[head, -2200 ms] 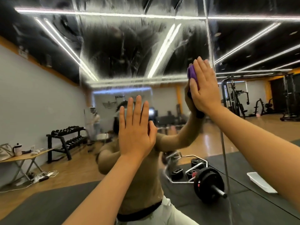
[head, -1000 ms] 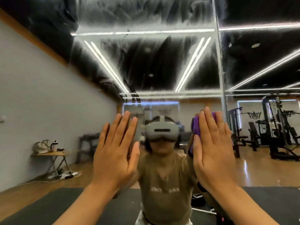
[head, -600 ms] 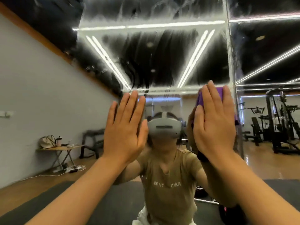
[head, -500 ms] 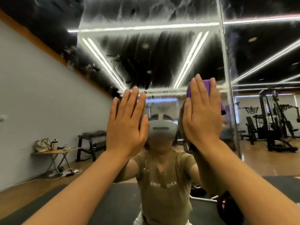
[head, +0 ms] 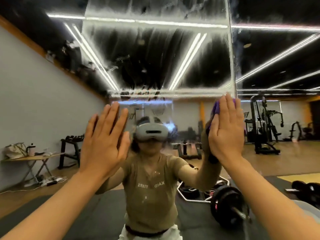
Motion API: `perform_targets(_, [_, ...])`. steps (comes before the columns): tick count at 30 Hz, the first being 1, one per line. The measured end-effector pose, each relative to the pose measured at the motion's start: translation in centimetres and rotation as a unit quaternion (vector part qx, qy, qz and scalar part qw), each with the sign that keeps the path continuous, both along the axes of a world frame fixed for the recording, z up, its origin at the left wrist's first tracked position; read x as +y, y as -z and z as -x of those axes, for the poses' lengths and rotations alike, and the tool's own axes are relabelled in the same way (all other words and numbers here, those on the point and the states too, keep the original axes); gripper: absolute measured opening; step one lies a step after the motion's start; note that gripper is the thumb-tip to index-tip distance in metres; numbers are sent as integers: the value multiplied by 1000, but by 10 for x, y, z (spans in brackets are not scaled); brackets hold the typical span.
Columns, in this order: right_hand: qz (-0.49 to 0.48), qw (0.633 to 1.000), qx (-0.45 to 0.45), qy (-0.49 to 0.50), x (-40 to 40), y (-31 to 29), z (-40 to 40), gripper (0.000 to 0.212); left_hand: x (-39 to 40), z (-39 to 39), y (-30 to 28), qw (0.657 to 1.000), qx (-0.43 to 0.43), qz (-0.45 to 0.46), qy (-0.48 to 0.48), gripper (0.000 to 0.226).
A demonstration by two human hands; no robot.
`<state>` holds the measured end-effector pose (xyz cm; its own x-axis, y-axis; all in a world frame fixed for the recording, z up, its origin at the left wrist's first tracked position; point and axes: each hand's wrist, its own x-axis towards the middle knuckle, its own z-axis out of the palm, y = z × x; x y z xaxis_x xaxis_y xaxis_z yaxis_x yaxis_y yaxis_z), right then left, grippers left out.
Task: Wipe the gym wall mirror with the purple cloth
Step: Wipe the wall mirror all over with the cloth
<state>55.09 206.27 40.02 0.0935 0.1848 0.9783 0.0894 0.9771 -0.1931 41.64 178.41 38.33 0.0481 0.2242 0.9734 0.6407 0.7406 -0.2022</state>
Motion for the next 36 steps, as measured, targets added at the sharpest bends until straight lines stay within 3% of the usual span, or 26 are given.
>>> perform_targets(2, [46,999,23,-12,-21,-4,10,59,-8,6,8,1000,1,9,-10,62])
perform_targets(4, [26,999,21,-18,-49,-2,22,59,-9,10,11,1000,7,7,-6,62])
perform_targets(8, [-181,982,-59,-17,-109,26,54,59,-8,10,11,1000,10,-5,9,62])
perform_targets(12, [-303,942,-143,-9,-90,32,43,55,-10,12,14,1000,21,-3,14,61])
perform_targets(19, [-141,986,-85,2,0,34,-2,58,-7,12,15,1000,21,-9,15,61])
perform_targets(24, [-49,998,-43,6,-1,71,-2,58,-3,12,19,999,16,-32,21,61])
perform_targets(31, [-96,987,-131,4,8,178,-22,59,-2,10,20,999,11,-31,23,64])
perform_targets(36, [-110,985,-133,-7,12,149,-23,60,-2,7,22,999,11,-32,21,64])
